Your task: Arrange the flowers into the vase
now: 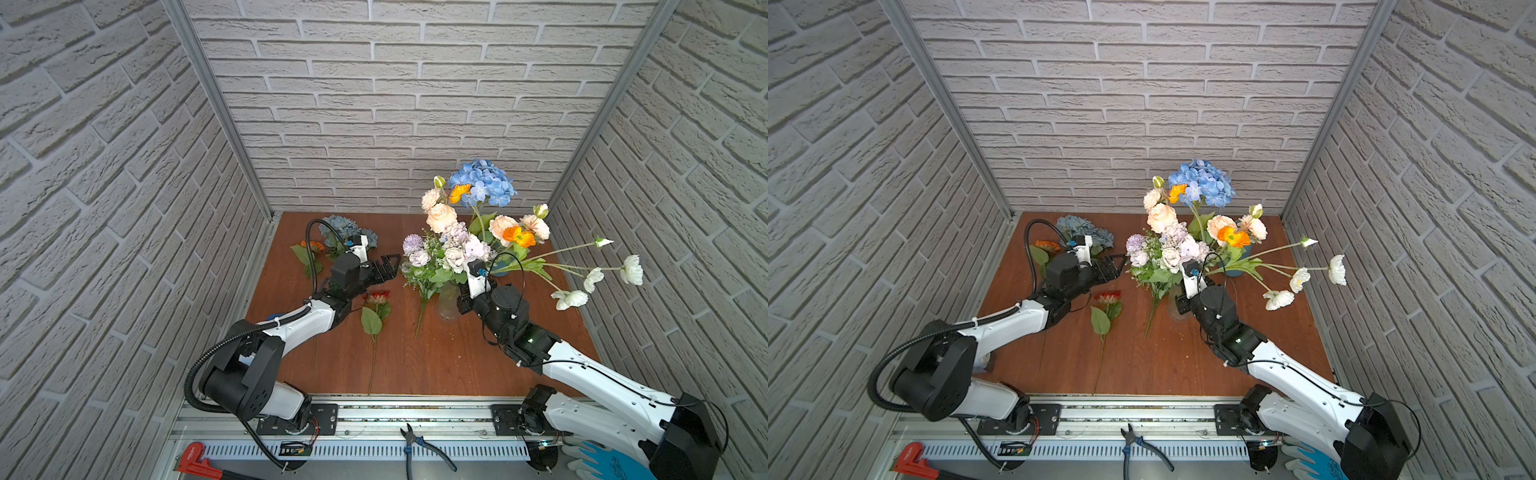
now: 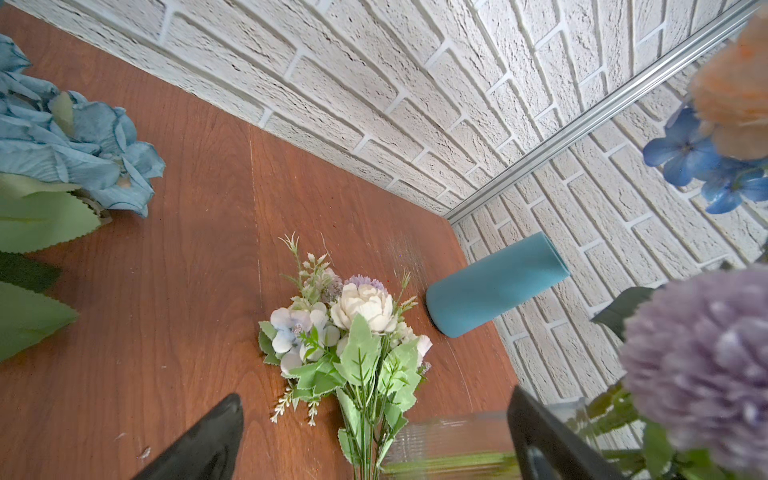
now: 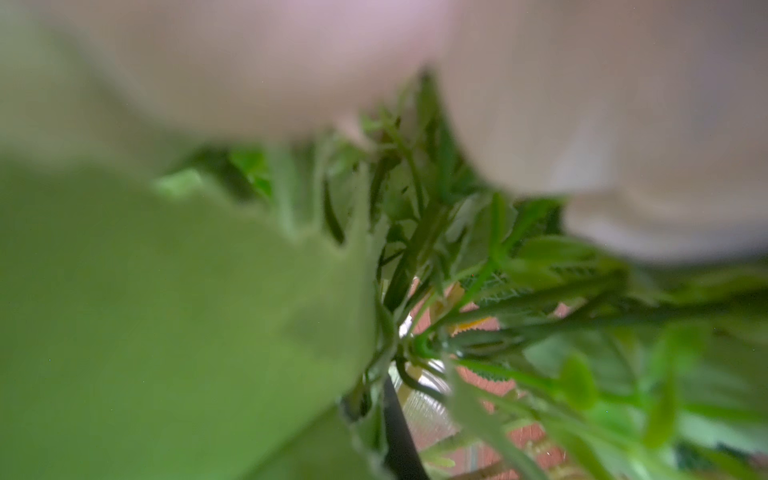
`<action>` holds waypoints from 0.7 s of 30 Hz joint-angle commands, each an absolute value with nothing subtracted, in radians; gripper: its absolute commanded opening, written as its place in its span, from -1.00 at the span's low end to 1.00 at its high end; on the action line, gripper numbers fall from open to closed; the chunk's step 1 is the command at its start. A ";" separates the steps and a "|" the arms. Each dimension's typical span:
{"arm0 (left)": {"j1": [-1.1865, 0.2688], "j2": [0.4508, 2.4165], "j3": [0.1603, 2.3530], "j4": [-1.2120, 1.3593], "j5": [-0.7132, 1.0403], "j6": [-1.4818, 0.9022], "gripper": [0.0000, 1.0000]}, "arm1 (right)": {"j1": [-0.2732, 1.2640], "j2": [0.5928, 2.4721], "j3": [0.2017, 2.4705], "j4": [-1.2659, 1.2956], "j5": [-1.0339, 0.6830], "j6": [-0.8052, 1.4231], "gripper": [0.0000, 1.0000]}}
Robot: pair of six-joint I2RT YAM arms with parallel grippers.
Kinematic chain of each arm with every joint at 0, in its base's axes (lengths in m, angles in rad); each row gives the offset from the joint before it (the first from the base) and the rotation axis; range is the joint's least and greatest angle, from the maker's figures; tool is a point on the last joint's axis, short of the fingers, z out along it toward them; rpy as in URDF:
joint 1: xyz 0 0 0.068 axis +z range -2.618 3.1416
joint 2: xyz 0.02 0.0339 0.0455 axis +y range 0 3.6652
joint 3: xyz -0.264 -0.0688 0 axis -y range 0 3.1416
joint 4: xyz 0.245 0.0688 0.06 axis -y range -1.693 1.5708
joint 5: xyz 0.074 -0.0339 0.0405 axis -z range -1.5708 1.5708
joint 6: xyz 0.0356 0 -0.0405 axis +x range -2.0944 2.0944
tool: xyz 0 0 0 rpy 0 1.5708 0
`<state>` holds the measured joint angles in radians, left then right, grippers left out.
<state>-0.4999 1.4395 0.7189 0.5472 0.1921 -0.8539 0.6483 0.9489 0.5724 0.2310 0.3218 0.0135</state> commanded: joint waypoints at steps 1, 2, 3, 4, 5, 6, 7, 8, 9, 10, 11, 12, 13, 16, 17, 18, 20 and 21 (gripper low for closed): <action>-0.504 1.430 0.718 0.609 0.193 -0.847 0.97 | 0.653 0.918 0.581 0.226 0.362 0.035 -0.88; -0.503 1.430 0.717 0.611 0.193 -0.847 0.97 | 0.652 0.916 0.573 0.220 0.363 0.038 -0.88; -0.504 1.429 0.716 0.612 0.193 -0.847 0.97 | 0.652 0.914 0.563 0.216 0.364 0.042 -0.88; -0.503 1.428 0.715 0.613 0.193 -0.848 0.96 | 0.652 0.911 0.553 0.212 0.366 0.049 -0.88; -0.503 1.428 0.715 0.614 0.193 -0.848 0.97 | 0.652 0.910 0.545 0.211 0.367 0.055 -0.88; -0.503 1.428 0.713 0.614 0.193 -0.850 0.96 | 0.652 0.910 0.535 0.209 0.367 0.063 -0.88; -0.503 1.428 0.712 0.614 0.193 -0.851 0.97 | 0.653 0.910 0.528 0.207 0.368 0.072 -0.88; -0.504 1.428 0.711 0.614 0.193 -0.851 0.96 | 0.653 0.910 0.522 0.205 0.365 0.080 -0.88; -0.504 1.427 0.711 0.614 0.193 -0.852 0.97 | 0.653 0.910 0.517 0.201 0.361 0.088 -0.87; -0.504 1.427 0.710 0.614 0.193 -0.853 0.97 | 0.653 0.912 0.514 0.194 0.360 0.095 -0.87; -0.503 1.426 0.712 0.614 0.193 -0.853 0.96 | 0.653 0.914 0.511 0.188 0.357 0.102 -0.86; -0.504 1.425 0.712 0.614 0.193 -0.853 0.97 | 0.653 0.915 0.509 0.183 0.351 0.110 -0.85; -0.504 1.425 0.711 0.615 0.192 -0.853 0.97 | 0.653 0.917 0.506 0.181 0.342 0.113 -0.82; -0.504 1.423 0.710 0.615 0.191 -0.854 0.97 | 0.657 0.919 0.506 0.163 0.325 0.123 -0.68; -0.504 1.424 0.710 0.615 0.190 -0.855 0.96 | 0.658 0.915 0.508 0.155 0.321 0.124 -0.63; -0.503 1.422 0.710 0.615 0.190 -0.856 0.97 | 0.658 0.907 0.511 0.146 0.315 0.126 -0.57; -0.503 1.419 0.709 0.614 0.190 -0.856 0.97 | 0.661 0.886 0.518 0.121 0.294 0.137 -0.41; -0.504 1.416 0.706 0.611 0.187 -0.855 0.97 | 0.662 0.873 0.522 0.103 0.290 0.146 -0.36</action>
